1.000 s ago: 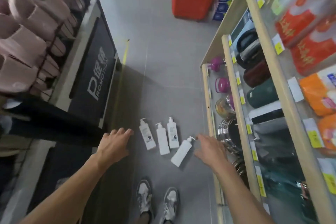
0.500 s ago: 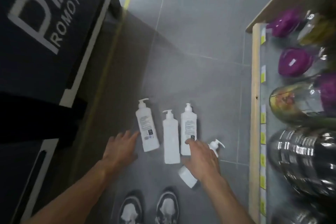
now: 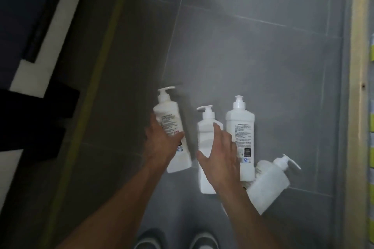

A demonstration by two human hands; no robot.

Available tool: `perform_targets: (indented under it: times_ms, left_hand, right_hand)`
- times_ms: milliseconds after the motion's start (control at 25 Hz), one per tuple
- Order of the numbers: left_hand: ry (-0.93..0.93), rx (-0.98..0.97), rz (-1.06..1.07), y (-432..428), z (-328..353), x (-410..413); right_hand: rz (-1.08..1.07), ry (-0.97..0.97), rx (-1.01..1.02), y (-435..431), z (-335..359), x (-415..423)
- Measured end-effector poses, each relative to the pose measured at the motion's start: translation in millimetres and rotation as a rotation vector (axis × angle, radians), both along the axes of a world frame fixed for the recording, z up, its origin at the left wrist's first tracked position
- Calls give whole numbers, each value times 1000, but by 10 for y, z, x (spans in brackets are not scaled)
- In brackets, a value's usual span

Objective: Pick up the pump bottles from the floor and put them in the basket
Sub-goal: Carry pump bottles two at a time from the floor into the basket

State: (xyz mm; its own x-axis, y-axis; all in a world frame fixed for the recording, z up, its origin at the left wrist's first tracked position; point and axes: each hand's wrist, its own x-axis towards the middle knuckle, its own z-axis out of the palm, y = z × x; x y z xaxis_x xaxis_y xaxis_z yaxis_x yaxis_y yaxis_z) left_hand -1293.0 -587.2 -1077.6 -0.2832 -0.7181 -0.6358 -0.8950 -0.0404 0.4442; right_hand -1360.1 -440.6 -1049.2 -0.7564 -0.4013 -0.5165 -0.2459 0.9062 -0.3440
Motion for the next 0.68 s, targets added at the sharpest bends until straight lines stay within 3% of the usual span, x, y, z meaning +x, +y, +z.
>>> perform_targets:
  times_ms: [160,360,680]
  left_hand:
    - [-12,72,120,72,-229,-35]
    - [-100,28,168,182,-264,-195]
    - [-183,13,5,40,100,36]
  right_hand:
    - [-100,75,10,-25,-198,79]
    - [-262,-40,74,-20,-412,165]
    - [-378,-74,113,-138,-114,100]
